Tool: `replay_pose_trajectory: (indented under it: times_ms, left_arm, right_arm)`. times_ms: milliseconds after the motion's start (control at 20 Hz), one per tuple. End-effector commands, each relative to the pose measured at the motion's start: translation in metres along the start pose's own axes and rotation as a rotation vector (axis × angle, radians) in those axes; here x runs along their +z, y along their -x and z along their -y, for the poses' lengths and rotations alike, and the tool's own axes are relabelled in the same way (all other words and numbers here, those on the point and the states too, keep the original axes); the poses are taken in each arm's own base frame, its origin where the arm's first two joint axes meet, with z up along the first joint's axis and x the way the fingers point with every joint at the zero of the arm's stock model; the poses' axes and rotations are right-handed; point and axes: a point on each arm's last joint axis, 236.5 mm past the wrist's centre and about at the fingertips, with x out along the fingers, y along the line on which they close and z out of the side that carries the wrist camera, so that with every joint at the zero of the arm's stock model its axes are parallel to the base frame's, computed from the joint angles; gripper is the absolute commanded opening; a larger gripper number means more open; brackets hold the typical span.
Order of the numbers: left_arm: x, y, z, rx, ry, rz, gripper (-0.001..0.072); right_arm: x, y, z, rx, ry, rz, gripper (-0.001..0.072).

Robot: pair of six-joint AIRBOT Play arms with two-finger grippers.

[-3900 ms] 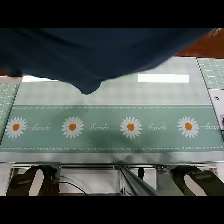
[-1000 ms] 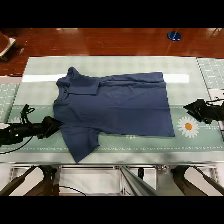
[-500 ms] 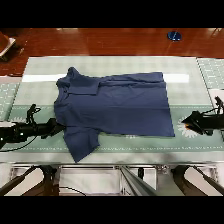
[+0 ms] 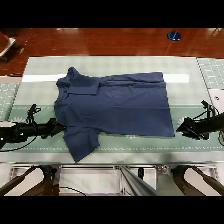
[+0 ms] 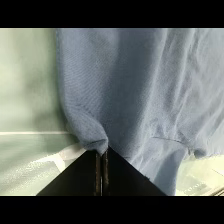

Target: Fold the shirts.

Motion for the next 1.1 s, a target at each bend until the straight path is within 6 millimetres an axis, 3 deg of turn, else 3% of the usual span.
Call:
replay_pose_trajectory:
  times_ms: [0,500,750,900,950,1000,1050]
  left_arm:
    - [0.000,0.000,0.000,-0.001,0.000,0.000,0.0015]
    - [0.000,0.000,0.000,0.000,0.000,0.001,0.0015]
    - [0.004,0.000,-0.002,0.010,0.001,0.015,0.0015]
    - [0.004,0.000,-0.002,0.007,0.002,0.015,0.0015]
    - [0.004,0.000,-0.002,0.007,0.003,0.015,0.0015]
    - [0.003,0.000,-0.001,0.005,0.006,0.013,0.0015]
    - [0.002,0.000,0.000,0.000,0.006,0.008,0.0015]
  right_arm:
    - [-0.002,-0.001,0.001,-0.011,0.005,-0.010,0.0403]
    - [0.001,-0.034,-0.008,0.085,-0.064,-0.117,0.0403]
    - [0.013,-0.041,-0.025,0.176,-0.075,-0.090,0.0403]
    - [0.009,-0.054,-0.036,0.181,-0.039,-0.130,0.0398]
    - [0.009,-0.060,-0.043,0.174,0.001,-0.132,0.0346]
    - [0.010,-0.062,-0.052,0.170,0.049,-0.131,0.0210]
    - [0.012,-0.060,-0.064,0.182,0.101,-0.128,0.0029]
